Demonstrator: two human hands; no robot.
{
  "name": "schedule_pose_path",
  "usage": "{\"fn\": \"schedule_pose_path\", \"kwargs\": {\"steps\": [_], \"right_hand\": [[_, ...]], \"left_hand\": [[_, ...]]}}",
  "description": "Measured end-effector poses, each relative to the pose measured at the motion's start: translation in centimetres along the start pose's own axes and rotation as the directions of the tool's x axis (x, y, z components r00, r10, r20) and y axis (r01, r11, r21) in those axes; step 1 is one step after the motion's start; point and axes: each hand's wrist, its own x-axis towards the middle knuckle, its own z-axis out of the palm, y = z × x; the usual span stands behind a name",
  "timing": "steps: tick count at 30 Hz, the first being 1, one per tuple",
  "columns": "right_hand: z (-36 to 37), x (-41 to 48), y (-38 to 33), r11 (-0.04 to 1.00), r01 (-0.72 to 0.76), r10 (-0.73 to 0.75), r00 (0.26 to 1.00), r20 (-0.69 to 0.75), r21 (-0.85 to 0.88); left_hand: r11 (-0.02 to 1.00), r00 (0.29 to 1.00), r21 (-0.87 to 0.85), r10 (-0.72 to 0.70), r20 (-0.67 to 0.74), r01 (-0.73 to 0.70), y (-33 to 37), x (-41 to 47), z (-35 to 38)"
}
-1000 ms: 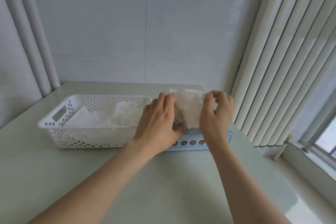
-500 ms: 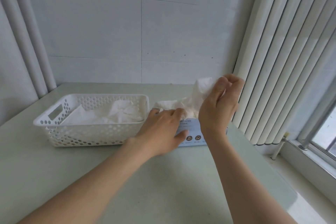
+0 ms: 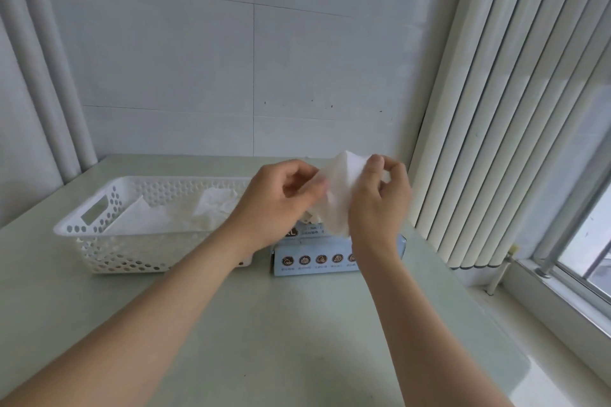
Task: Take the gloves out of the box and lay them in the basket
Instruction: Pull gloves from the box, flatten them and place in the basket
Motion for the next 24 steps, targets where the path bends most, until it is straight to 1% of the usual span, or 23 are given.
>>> {"fn": "schedule_pose_path", "kwargs": {"steps": [1, 4, 7, 9, 11, 13, 15, 18, 20, 22, 24], "right_hand": [[0.1, -0.1, -0.1, 0.999, -0.047, 0.046, 0.999, 0.028, 0.018], [0.1, -0.2, -0.3, 0.982, -0.183, 0.176, 0.973, 0.151, 0.037], [-0.1, -0.4, -0.4, 0.949, -0.312, 0.284, 0.906, 0.314, 0.042], [-0.1, -0.4, -0.5, 0.940, -0.342, 0.310, 0.843, 0.441, -0.007], [-0.2, -0.8, -0.8, 0.948, -0.313, 0.289, 0.780, 0.554, -0.054], [-0.2, -1.3, -0.9, 0.960, -0.263, 0.266, 0.737, 0.621, -0.099], [0.1, -1.8, -0.8, 0.968, -0.223, 0.242, 0.720, 0.651, -0.113], [0.6, -2.5, -0.9, 0.976, -0.196, 0.210, 0.737, 0.642, -0.094], [1.2, -2.7, -0.9, 0.978, -0.203, 0.194, 0.767, 0.612, -0.055], [1.9, -2.8, -0.9, 0.991, -0.109, 0.133, 0.810, 0.571, -0.077], [2.6, -2.9, -0.9, 0.994, -0.042, 0.090, 0.825, 0.558, -0.097]], "left_hand": [[0.999, 0.998, -0.043, -0.035, -0.052, 0.033, -0.2, 0.3, -0.2], [0.977, 0.983, -0.181, -0.137, -0.124, 0.113, -0.5, 0.7, -0.9], [0.917, 0.939, -0.337, -0.287, -0.189, 0.212, -0.1, 1.1, -1.5], [0.864, 0.904, -0.410, -0.389, -0.176, 0.292, 0.2, 1.2, -2.1], [0.832, 0.880, -0.431, -0.450, -0.154, 0.350, 0.2, 1.4, -2.8], [0.833, 0.868, -0.399, -0.472, -0.153, 0.383, 0.1, 1.6, -3.3], [0.857, 0.870, -0.342, -0.461, -0.173, 0.386, -0.2, 1.7, -4.0], [0.912, 0.905, -0.216, -0.388, -0.174, 0.349, -0.6, 1.7, -5.5], [0.936, 0.922, -0.117, -0.349, -0.168, 0.332, -0.8, 1.7, -6.8], [0.949, 0.926, -0.033, -0.314, -0.211, 0.314, -0.8, 1.8, -7.9], [0.960, 0.927, 0.017, -0.265, -0.267, 0.279, -0.8, 2.0, -8.9]]}}
